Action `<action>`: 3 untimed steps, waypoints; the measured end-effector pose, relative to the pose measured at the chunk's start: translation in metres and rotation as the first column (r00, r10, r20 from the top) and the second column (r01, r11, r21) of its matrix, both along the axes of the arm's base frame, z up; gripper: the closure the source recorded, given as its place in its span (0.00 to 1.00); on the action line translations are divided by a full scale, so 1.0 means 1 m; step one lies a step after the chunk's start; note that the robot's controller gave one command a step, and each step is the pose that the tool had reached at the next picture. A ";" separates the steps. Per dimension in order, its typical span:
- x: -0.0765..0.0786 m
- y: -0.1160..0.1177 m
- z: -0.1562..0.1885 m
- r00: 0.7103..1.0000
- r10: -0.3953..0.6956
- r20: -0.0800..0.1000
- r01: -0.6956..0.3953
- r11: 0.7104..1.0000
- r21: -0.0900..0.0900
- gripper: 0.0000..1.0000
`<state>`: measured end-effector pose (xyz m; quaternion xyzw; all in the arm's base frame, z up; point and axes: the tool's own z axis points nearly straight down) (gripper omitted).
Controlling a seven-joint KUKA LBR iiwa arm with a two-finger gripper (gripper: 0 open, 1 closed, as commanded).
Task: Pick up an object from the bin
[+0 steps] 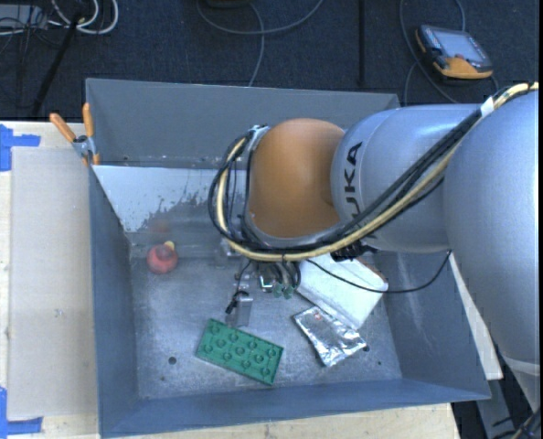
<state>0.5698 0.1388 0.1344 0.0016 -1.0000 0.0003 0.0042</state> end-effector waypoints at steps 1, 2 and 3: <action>-0.054 -0.021 -0.069 0.996 -0.087 -0.002 0.087 0.996 -0.002 0.00; -0.051 -0.020 -0.063 0.996 -0.090 0.003 0.090 0.996 0.001 1.00; -0.032 0.003 0.070 0.996 -0.089 0.016 0.089 0.996 0.004 1.00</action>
Offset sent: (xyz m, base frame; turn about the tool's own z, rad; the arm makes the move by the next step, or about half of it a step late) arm -0.0507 -0.0203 -0.0644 0.0868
